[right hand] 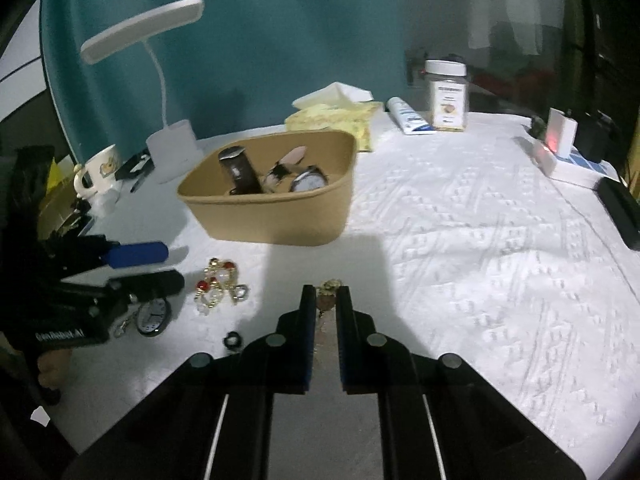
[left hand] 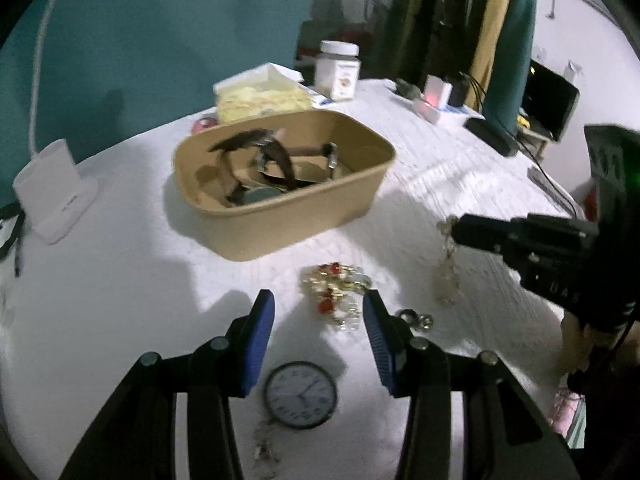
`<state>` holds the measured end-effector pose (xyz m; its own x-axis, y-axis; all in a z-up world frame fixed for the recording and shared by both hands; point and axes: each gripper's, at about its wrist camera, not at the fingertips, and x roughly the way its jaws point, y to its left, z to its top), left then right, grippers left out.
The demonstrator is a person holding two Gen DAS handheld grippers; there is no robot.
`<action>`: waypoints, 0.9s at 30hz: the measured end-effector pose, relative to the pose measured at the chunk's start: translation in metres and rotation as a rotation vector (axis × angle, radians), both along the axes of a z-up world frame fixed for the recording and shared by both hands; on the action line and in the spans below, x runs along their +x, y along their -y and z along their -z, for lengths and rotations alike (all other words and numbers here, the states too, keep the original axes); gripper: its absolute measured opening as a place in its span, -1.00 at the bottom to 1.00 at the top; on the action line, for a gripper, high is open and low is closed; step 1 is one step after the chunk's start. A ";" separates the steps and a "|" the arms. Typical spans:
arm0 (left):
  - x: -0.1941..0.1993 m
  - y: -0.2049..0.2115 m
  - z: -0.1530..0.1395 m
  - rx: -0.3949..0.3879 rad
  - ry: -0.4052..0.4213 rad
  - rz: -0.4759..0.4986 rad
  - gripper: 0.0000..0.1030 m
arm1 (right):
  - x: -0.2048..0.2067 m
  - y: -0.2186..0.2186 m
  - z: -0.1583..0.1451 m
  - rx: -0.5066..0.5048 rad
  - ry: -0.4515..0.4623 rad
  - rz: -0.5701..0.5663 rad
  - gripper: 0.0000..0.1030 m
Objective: Organize jewelry
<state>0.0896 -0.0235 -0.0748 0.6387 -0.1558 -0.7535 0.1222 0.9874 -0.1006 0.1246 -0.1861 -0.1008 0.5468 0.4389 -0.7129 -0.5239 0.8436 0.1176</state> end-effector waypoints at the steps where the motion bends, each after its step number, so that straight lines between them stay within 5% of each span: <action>1: 0.002 0.004 0.002 0.009 -0.008 0.008 -0.12 | 0.001 0.004 0.000 0.003 0.001 0.005 -0.83; 8: 0.014 0.019 0.017 0.091 -0.066 0.038 -0.14 | 0.001 0.021 0.001 0.025 -0.002 0.032 -0.83; 11: 0.014 0.021 0.016 0.100 -0.052 0.053 -0.66 | 0.002 0.025 0.000 0.032 0.001 0.039 -0.83; 14: 0.015 0.021 0.015 0.092 -0.052 0.065 -0.82 | 0.001 0.027 -0.003 0.034 0.010 0.042 -0.83; 27: 0.000 0.007 -0.013 0.048 0.050 0.033 -0.83 | -0.005 0.013 -0.018 0.032 0.050 0.032 -0.83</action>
<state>0.0894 -0.0303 -0.0620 0.6709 -0.1418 -0.7278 0.1588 0.9863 -0.0459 0.1196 -0.1989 -0.0827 0.5951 0.4432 -0.6703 -0.5028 0.8561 0.1196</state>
